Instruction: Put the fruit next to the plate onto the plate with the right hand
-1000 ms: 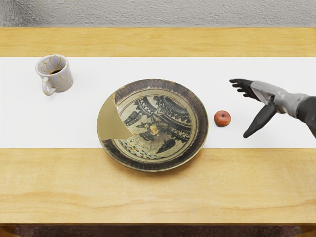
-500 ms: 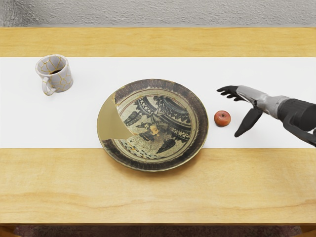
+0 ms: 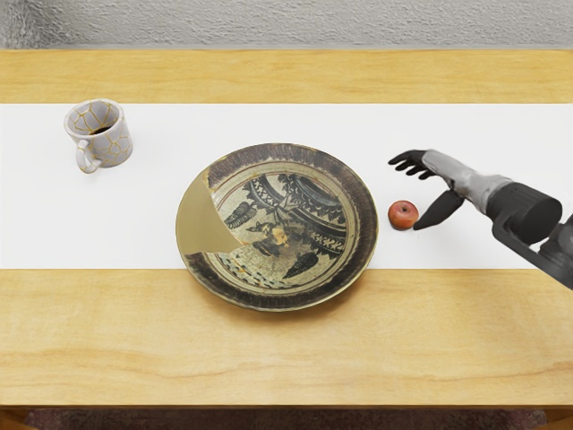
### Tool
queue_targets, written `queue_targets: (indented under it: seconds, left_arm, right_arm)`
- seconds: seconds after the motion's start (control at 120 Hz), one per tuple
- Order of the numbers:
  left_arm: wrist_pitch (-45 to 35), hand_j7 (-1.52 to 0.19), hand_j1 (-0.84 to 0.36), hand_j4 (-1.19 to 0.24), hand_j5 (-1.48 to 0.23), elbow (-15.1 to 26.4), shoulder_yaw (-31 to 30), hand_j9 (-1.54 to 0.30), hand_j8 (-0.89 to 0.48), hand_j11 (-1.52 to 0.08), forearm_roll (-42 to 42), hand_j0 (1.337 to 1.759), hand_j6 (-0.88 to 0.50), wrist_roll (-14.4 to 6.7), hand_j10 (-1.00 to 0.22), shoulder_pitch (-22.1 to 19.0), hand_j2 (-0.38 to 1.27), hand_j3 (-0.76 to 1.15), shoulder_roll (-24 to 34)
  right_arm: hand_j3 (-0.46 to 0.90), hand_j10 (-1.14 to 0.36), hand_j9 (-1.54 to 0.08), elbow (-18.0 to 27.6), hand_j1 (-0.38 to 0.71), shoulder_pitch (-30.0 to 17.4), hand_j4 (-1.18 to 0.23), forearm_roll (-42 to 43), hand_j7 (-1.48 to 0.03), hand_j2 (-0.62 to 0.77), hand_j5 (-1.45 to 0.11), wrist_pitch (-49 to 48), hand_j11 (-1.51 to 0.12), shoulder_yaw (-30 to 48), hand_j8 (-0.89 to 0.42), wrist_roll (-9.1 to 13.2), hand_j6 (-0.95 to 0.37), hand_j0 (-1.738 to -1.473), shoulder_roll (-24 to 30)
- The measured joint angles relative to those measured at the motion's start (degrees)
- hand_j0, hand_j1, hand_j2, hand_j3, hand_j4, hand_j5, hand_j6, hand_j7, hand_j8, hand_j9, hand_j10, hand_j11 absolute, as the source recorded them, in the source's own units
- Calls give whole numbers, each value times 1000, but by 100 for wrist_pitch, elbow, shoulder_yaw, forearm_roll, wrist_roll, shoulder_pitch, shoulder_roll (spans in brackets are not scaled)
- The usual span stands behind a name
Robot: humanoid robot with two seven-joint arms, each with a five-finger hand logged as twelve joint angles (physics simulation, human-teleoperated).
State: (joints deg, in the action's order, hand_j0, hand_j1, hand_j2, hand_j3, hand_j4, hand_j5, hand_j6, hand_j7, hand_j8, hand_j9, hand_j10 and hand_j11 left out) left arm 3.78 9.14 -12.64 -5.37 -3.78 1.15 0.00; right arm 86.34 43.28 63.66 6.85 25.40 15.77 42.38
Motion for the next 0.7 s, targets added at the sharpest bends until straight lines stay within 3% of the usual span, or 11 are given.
queue_targets:
  seconds: [0.233,0.7]
  left_arm:
    - [0,-318,55,-245,-318,0,0,-318,-245,-318,0,1658,-245,0,-245,0,49,0,0]
    - [0,-318,55,-245,-318,0,0,-318,-245,-318,0,1658,-245,0,-245,2,49,0,0]
  right_arm:
    - [0,-303,-391,-86,9,-138,-304,129,-390,-56,-391,478,-391,-279,-304,-65,-305,-1658,-190]
    - [0,-381,-493,-525,103,-316,-381,171,-492,-72,-493,753,-492,-384,-382,-438,-382,-1658,-540]
